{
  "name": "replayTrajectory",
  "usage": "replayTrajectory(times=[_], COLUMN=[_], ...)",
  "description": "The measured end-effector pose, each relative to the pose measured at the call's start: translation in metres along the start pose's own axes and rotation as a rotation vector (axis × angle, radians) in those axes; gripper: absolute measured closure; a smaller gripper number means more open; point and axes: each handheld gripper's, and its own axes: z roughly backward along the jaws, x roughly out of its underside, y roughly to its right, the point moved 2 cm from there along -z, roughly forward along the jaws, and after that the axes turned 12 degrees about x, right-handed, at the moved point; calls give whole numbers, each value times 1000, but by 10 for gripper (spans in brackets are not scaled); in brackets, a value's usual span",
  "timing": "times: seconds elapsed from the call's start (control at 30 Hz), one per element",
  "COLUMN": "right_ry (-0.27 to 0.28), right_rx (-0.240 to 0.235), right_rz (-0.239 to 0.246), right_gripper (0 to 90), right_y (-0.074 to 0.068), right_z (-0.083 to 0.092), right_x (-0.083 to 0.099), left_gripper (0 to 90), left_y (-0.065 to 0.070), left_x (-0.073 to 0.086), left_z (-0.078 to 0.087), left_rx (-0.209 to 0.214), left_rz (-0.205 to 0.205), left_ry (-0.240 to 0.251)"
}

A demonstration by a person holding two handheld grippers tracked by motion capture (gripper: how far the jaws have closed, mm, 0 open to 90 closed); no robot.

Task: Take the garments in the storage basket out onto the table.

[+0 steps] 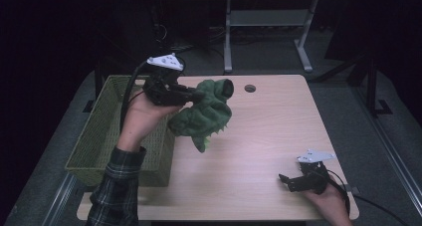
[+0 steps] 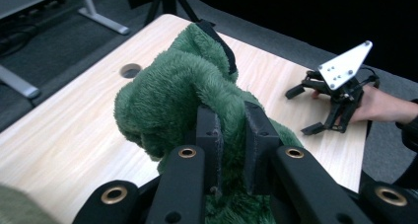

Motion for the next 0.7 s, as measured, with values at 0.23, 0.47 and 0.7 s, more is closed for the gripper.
replayTrajectory(times=[0.23,0.47,0.7], right_ry=[-1,-1,0], right_rx=[0,-1,-1], right_rz=[-1,-2,-1], right_gripper=[32,32,32], right_y=[0,0,0], right_z=[0,0,0], right_x=[0,0,0], left_gripper=[795,795,795], left_y=[8,8,11], left_x=[8,27,46], left_z=[-36,-63,-87], left_rx=[32,26,11], left_rz=[14,57,81], left_ry=[-27,-26,-52])
